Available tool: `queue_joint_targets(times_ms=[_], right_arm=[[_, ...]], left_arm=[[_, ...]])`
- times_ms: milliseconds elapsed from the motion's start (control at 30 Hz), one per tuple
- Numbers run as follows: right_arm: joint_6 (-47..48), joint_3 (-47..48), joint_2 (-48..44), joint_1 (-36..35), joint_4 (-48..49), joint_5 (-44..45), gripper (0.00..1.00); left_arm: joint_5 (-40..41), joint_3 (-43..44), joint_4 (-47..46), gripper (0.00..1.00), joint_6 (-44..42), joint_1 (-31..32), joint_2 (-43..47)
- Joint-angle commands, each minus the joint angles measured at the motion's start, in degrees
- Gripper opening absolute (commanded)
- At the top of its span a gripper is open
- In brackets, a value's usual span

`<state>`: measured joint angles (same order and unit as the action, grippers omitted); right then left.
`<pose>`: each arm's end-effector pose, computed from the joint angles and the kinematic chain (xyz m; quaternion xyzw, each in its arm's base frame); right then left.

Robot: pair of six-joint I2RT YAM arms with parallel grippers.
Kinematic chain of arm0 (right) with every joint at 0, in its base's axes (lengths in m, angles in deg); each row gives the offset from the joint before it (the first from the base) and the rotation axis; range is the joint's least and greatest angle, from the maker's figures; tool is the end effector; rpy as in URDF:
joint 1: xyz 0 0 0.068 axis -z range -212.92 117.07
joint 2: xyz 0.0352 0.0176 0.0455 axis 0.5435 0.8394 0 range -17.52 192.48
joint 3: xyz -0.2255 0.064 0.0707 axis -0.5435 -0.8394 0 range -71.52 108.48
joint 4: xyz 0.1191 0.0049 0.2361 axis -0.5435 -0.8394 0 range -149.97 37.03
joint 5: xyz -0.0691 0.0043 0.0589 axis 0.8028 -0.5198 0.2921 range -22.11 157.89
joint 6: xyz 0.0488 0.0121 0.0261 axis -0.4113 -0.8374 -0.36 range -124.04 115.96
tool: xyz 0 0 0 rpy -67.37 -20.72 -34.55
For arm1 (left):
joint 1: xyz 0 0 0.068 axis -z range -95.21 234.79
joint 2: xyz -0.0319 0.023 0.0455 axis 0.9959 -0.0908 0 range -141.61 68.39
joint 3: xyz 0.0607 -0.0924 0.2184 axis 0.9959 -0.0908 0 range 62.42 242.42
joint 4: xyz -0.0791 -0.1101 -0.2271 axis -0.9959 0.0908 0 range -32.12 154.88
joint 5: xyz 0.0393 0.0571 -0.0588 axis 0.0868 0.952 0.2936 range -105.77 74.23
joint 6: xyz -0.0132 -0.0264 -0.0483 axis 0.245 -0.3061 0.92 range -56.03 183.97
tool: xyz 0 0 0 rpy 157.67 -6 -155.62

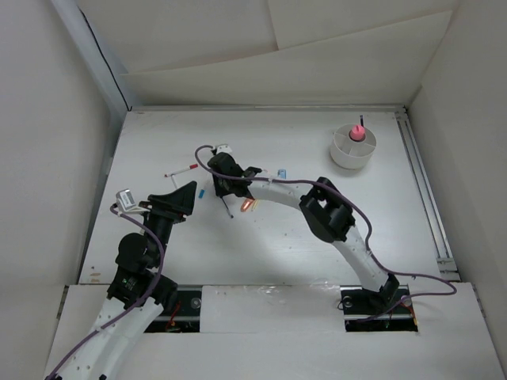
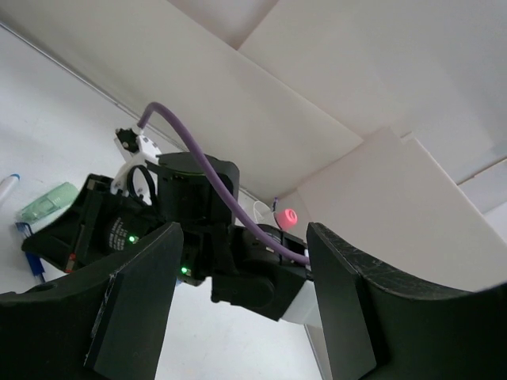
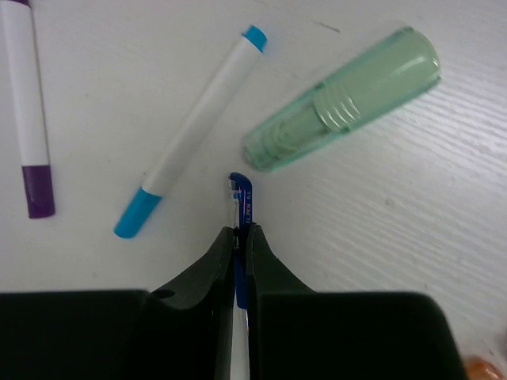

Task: Sort the stationery into containers
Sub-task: Grab a piece of stationery with the right arm

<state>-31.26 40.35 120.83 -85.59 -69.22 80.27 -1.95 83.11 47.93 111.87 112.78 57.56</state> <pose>0.3265 0.4140 0.1363 -0.1584 0.8979 0.1803 0.3691 0.1185 -0.0525 0.2974 -0.1956 0.5451 -0.4449 0.6831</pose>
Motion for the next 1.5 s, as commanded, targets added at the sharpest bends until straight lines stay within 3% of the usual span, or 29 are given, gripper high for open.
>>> queue_joint_targets(times_ms=[0, 267, 333, 400, 433, 567, 1267, 1467], right_arm=[[0.06, -5.34, -4.21, -0.77, -1.85, 2.12, 0.0], [2.61, -17.2, -12.56, -0.77, -2.65, 3.53, 0.01], [2.61, -17.74, -13.09, -0.77, -2.65, 4.05, 0.1], [2.61, -16.69, -13.1, -0.77, -3.34, 4.05, 0.31], [3.22, -16.17, -12.49, -0.77, -4.04, 4.05, 0.36], [4.37, -13.09, -10.99, -0.77, -5.45, 4.05, 0.43], [4.9, -5.44, -3.87, 1.86, -7.21, 2.82, 0.38], [4.9, -6.14, -4.05, 1.86, -6.69, 2.82, 0.08]], left_arm=[[0.33, -0.56, -1.56, 0.6, -0.7, -0.21, 0.72], [0.33, -0.56, -2.09, 0.6, -0.7, -0.21, -0.33], [0.33, -0.56, -2.09, 0.6, -0.7, -0.21, -0.33], [0.33, -1.09, -2.61, 0.6, -0.7, -0.21, -0.33], [0.33, -1.09, -2.61, 0.6, -0.7, -0.21, -0.33], [0.33, -1.09, -2.61, 0.6, -1.22, -0.21, -0.86], [0.85, -1.62, -2.61, 0.6, -1.23, -0.21, -0.86], [1.47, -1.62, -2.61, 0.6, -1.76, -0.21, -1.91]])
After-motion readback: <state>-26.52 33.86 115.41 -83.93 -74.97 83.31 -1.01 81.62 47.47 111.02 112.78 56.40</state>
